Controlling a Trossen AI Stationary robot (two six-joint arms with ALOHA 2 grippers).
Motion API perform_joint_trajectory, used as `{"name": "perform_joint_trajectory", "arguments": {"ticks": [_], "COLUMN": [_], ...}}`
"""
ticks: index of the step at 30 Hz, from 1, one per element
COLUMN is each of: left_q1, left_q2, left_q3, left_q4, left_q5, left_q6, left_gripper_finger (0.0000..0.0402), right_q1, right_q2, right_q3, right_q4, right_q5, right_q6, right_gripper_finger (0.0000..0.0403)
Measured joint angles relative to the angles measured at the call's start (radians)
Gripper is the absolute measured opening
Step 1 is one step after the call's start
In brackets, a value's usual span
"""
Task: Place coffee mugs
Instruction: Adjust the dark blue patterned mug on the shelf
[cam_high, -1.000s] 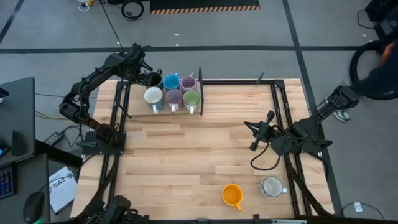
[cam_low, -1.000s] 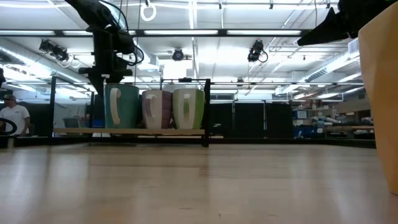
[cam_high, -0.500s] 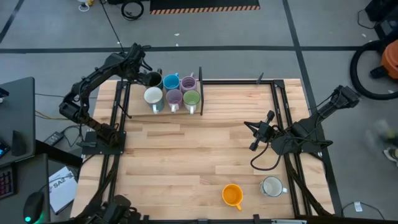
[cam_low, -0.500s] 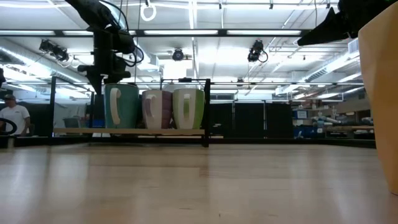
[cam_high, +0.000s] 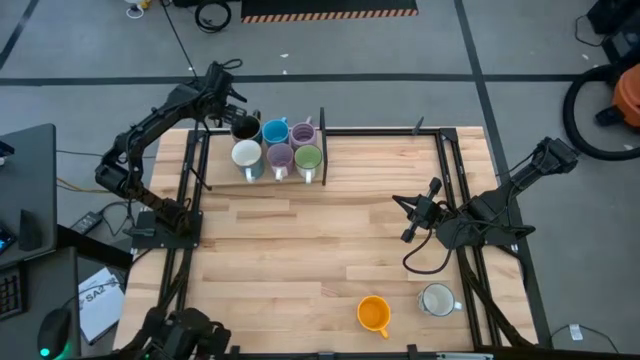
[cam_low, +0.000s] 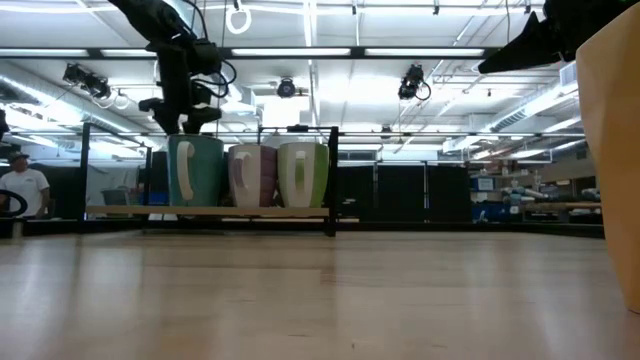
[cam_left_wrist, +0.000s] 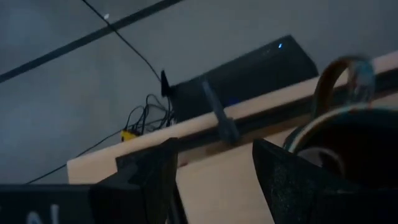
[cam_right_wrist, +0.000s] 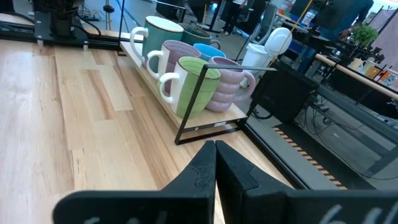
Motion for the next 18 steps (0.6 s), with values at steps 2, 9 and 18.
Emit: {"name": "perform_joint_trajectory", "arguments": {"ticks": [2, 9, 18], "left_q1": [0.006, 0.005, 0.003], "left_q2": [0.000, 0.000, 0.000], "left_q3": [0.000, -0.005, -0.006], "left_q4": [-0.045, -0.142, -0.180], "left_q5": [0.003, 0.051, 0.081], "left_q6": [0.003, -0.008, -0.073], "left_gripper_finger": [0.0215, 0.0215, 0.0215], "right_q1": [0.000, 0.000, 0.000], "right_q2": [0.000, 0.000, 0.000], "right_q3": [0.000, 0.000, 0.000], "right_q4": [0.000, 0.000, 0.000], "right_q5": [0.000, 0.000, 0.000], "right_q6": [0.000, 0.000, 0.000], "right_gripper_finger": [0.0012, 0.0012, 0.0012]}}
